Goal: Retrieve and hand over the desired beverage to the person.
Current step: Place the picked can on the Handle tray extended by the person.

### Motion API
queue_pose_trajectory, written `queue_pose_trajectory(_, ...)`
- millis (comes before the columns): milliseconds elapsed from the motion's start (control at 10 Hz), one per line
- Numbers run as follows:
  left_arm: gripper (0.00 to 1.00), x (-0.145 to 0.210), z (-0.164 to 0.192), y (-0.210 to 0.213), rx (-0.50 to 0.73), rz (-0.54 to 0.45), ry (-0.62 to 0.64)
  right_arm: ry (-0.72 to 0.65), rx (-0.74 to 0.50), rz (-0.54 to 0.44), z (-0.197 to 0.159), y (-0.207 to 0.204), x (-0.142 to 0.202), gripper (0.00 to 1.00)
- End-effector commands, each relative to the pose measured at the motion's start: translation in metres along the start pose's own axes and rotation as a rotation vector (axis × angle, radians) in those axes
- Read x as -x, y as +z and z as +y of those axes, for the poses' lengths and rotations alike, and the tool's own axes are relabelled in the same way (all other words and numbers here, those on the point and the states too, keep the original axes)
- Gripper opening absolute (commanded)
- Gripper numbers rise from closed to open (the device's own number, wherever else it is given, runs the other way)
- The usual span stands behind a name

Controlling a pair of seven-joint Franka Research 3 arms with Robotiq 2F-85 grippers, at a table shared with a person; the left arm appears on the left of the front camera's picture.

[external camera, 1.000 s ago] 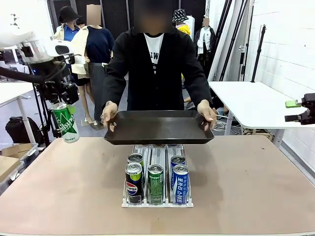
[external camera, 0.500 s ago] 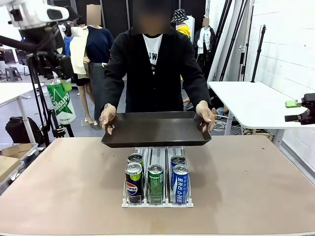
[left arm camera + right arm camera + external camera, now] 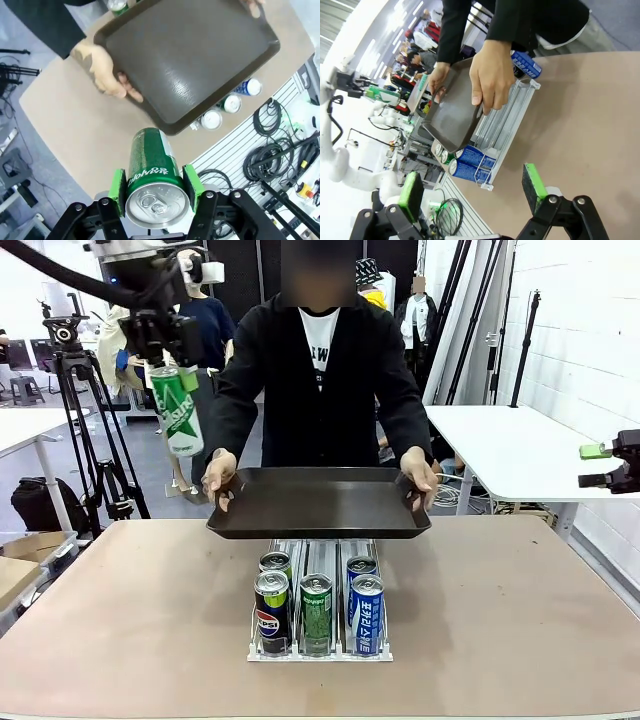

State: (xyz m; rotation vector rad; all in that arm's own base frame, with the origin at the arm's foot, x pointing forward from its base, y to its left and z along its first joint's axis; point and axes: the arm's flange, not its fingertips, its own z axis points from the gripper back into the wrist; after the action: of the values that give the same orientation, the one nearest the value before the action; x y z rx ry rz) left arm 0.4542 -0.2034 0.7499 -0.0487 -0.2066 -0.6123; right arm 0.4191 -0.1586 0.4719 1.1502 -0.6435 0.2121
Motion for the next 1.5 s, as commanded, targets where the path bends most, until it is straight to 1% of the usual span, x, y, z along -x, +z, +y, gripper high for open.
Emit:
queue_pose_trajectory(0, 0.00, -0.032, -0.019, 0.011, -0.036, 0.006, -0.007, 0.000, -0.012, -0.007, 0.000, 0.000, 0.001, 1.00)
queue_pose_trajectory(300, 0.00, -0.064, -0.046, -0.003, -0.027, 0.004, -0.031, 0.000, -0.012, -0.007, 0.000, 0.000, 0.001, 1.00)
queue_pose_trajectory(600, 0.00, -0.095, -0.069, -0.028, -0.057, -0.013, -0.063, 0.000, -0.012, -0.007, 0.000, 0.000, 0.001, 1.00)
queue_pose_trajectory(800, 0.00, -0.115, -0.074, -0.043, -0.062, -0.034, -0.073, 0.000, -0.012, -0.007, 0.000, 0.000, 0.001, 1.00)
queue_pose_trajectory(1000, 0.00, -0.131, -0.078, -0.055, -0.068, -0.022, -0.092, 0.000, -0.012, -0.007, 0.000, 0.000, 0.001, 1.00)
queue_pose_trajectory(1400, 0.00, -0.149, -0.078, -0.078, -0.070, -0.012, -0.095, 0.000, -0.012, -0.007, 0.000, 0.000, 0.001, 1.00)
